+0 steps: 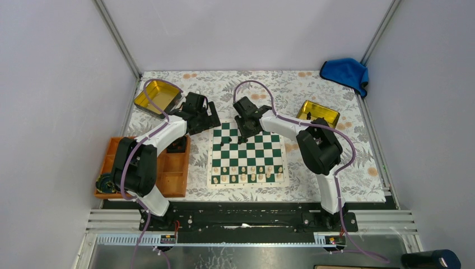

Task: Set up the chess pieces on the board
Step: Pick up the chess piece from the chessboard, then place the chess piece on the chessboard, then pick up the chess piece from the chessboard, then place the chess piece on the chessboard.

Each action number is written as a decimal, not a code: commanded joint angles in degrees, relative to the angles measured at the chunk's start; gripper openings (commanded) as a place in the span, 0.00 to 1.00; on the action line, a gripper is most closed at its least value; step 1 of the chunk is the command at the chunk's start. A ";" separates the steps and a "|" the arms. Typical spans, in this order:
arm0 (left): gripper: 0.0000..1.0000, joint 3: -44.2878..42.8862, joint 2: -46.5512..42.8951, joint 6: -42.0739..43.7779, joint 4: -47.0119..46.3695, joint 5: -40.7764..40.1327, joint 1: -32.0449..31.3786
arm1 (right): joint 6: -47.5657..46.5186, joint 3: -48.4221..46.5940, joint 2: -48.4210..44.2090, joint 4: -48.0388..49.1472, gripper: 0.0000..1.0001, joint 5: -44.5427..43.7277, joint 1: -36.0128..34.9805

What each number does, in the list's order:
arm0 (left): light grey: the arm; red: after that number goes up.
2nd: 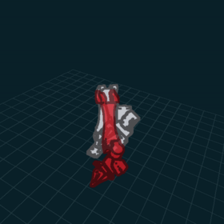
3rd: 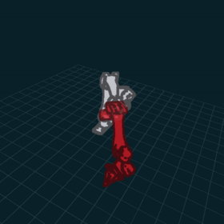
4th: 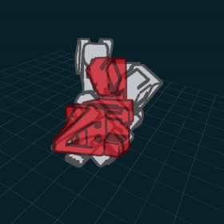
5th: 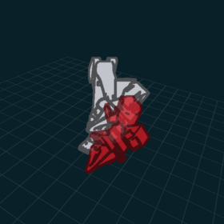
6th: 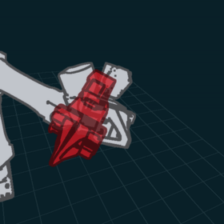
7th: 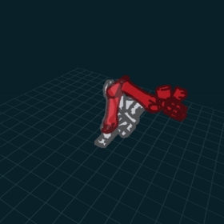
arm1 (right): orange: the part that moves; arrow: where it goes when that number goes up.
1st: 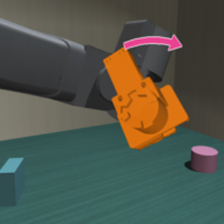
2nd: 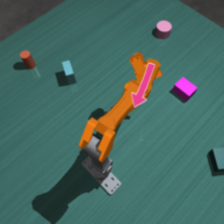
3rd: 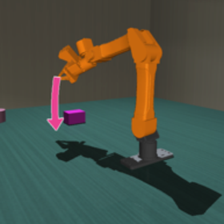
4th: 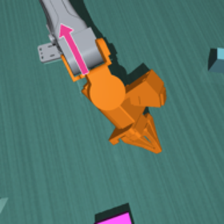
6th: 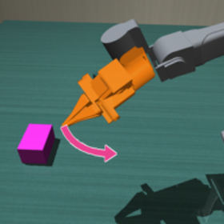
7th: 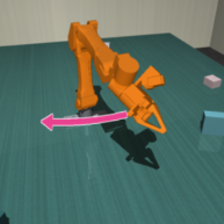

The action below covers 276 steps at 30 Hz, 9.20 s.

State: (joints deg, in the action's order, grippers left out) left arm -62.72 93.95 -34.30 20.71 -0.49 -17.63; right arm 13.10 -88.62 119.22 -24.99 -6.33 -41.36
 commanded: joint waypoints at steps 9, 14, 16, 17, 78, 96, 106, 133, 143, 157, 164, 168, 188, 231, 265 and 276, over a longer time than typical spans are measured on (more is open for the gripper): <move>0.98 -0.54 0.09 1.13 -0.94 -0.77 -0.21 | -0.01 -2.39 0.42 -2.34 0.26 0.67 -0.56; 0.98 -0.76 0.27 1.08 -0.91 -0.75 -0.21 | -0.07 -2.26 -0.01 -2.82 0.16 0.31 -0.56; 0.98 -0.94 0.30 1.10 -0.83 -0.65 -0.21 | -0.10 -2.27 -0.20 -2.95 0.13 0.19 -0.56; 0.98 -0.99 0.27 1.08 -0.79 -0.65 -0.21 | -0.13 -2.34 -0.36 -3.00 0.11 0.13 -0.56; 0.98 -1.63 1.74 1.78 0.19 -1.18 0.40 | -3.05 -8.95 5.39 -2.68 0.00 -2.91 13.24; 0.98 -1.57 1.88 1.70 0.05 -0.87 0.40 | -3.51 -8.27 5.75 -2.61 0.37 -2.45 13.29; 0.98 -2.14 1.85 1.79 0.21 -1.15 0.40 | -4.59 -10.15 1.85 -2.46 0.39 -3.31 13.31; 0.99 0.93 -0.60 0.32 -1.37 -1.02 0.58 | -1.68 0.38 -7.45 0.11 0.58 3.08 -1.06; 0.99 2.12 -1.48 0.36 -1.60 -0.87 0.58 | -1.07 0.42 -6.36 0.29 0.58 3.15 -2.97; 0.99 2.28 -1.58 0.42 -1.64 -0.83 0.74 | -1.05 -0.69 -3.89 0.44 0.55 3.45 -3.37; 0.99 2.47 -1.58 0.47 -1.71 -0.91 1.00 | -1.32 -2.18 -1.71 0.45 0.53 4.13 -3.37; 0.99 2.43 -1.41 0.59 -1.79 -0.92 1.19 | -1.62 -2.99 -0.78 0.57 0.53 4.15 -3.39; 0.99 1.99 0.09 0.73 -1.75 -0.56 1.81 | -2.12 -5.70 2.38 -0.39 0.43 4.95 -3.38; 0.99 2.16 -1.85 0.57 -0.70 -1.16 1.98 | -3.61 -11.79 -2.07 -5.51 0.08 0.09 -0.36; 0.99 2.81 -1.85 0.95 0.41 -1.97 2.54 | -2.48 -5.95 -0.88 -2.74 0.07 1.09 18.23; 0.99 2.35 -1.15 1.16 0.83 -2.06 2.58 | -1.96 -4.04 0.60 -0.74 0.07 2.81 19.43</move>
State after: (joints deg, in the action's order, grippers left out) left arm -59.75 92.92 -33.69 20.80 -1.48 -15.57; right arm 10.41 -92.92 119.22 -27.75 -5.04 -22.59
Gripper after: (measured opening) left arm 0.986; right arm 0.186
